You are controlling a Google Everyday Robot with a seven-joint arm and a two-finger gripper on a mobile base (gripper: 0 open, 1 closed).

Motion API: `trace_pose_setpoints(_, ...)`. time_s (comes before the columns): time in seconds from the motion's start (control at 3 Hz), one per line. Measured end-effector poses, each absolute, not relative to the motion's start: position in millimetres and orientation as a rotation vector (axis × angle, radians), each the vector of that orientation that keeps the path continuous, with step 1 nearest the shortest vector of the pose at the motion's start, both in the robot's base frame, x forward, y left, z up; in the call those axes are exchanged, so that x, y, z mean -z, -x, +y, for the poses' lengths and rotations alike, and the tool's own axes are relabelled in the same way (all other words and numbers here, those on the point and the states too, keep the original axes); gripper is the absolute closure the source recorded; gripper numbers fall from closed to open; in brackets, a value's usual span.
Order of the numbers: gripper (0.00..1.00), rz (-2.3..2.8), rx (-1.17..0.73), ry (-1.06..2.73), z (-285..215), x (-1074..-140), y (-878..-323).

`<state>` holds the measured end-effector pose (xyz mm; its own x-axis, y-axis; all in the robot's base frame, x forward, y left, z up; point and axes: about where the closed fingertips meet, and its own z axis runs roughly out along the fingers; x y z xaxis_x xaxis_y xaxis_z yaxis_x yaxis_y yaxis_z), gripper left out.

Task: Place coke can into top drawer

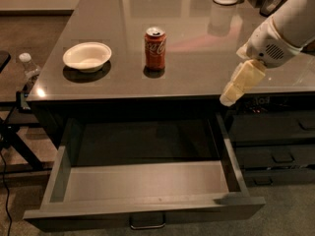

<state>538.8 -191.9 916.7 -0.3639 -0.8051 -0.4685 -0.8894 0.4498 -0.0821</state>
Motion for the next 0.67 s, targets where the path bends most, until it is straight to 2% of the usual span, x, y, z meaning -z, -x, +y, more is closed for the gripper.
trace_pose_setpoints(0.67, 0.00, 2.259, -0.272, 1.416, -189.9, -914.0, -541.1)
